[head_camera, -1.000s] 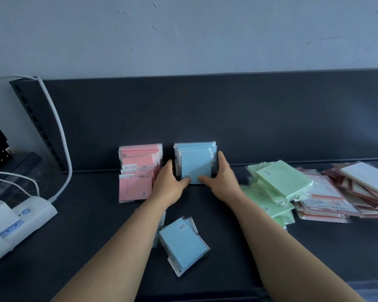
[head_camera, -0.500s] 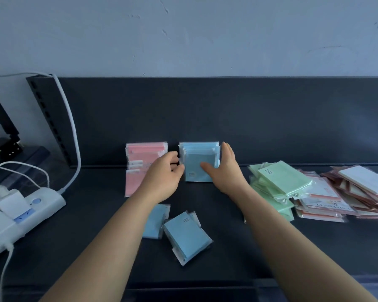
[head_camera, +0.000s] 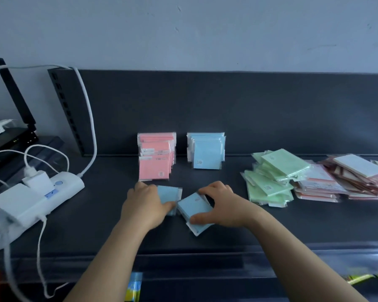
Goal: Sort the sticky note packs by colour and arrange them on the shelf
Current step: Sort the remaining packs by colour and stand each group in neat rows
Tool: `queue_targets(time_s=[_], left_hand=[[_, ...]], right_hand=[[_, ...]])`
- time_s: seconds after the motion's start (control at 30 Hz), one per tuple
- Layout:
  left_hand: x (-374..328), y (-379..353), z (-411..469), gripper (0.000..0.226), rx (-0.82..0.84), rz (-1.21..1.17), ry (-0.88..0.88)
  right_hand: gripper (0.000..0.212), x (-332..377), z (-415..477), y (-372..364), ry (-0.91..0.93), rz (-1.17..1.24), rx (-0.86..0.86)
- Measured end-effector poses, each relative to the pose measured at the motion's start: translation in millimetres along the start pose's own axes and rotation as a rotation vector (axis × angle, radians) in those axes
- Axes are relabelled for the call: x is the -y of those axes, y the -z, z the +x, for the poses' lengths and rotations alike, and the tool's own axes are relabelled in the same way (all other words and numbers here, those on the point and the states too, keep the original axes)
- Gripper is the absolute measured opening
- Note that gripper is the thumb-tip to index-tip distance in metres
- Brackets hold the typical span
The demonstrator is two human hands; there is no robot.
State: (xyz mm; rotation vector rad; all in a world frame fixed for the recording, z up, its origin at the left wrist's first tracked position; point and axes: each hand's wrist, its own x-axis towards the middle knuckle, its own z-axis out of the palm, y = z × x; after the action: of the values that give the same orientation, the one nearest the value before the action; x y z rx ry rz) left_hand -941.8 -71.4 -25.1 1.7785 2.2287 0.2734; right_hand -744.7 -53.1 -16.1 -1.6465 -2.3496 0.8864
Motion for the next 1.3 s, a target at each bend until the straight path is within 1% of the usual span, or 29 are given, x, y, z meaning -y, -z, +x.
queue_targets(time_s=[0.13,0.2,0.27,0.37,0.43,0.47,0.53,0.57,0.67,0.73,0.83,0.93,1.03,1.17,1.3], left_hand=[[3,-2,0,0.049,-0.005,-0.217,0.001],[2,-1,-3,0.048,-0.004,-0.311,-0.003],[1,0,-7,0.05,-0.018,-0.38,-0.022],[7,-1,-8,0.058,-0.086,-0.475,-0.067],[13,0,-9,0.053,-0.119,-0.57,-0.098],[16,1,-8,0.051,-0.111,-0.655,-0.107],[19,4,-7,0.047,-0.055,-0.906,-0.096],[19,6,-7,0.046,-0.024,-1.018,-0.083],[17,9,-7,0.045,0.004,-1.212,-0.058],[12,8,-8,0.039,-0.014,-1.262,-0.057],[-2,3,-11,0.026,-0.018,-1.321,-0.041],[-11,-2,-13,0.023,-0.03,-1.325,-0.034],[-11,-2,-12,0.026,-0.051,-1.338,-0.032],[-13,1,-16,0.027,0.009,-1.434,-0.035],[-15,0,-16,0.028,0.014,-1.439,-0.04]], right_hand=[[0.057,-3,-5,-1,-0.007,0.079,-0.018],[0.047,-4,-8,0,-0.003,0.12,-0.034],[0.043,-7,-10,0,-0.012,0.172,-0.076],[0.043,-11,-13,-1,-0.041,0.28,-0.174],[0.041,-16,-13,-2,-0.043,0.34,-0.233],[0.037,-19,-13,-3,-0.048,0.379,-0.266],[0.03,-23,-12,-5,-0.066,0.519,-0.337],[0.029,-24,-12,-6,-0.072,0.627,-0.369],[0.03,-19,-13,-5,-0.03,0.99,-0.395],[0.027,-14,-14,-4,0.025,1.148,-0.385],[0.022,-3,-11,-5,0.05,1.257,-0.348],[0.022,3,-9,-8,0.023,1.277,-0.336],[0.023,3,-8,-10,0.002,1.294,-0.344],[0.024,0,-8,-11,-0.008,1.291,-0.364],[0.026,-2,-8,-11,0.01,1.309,-0.345]])
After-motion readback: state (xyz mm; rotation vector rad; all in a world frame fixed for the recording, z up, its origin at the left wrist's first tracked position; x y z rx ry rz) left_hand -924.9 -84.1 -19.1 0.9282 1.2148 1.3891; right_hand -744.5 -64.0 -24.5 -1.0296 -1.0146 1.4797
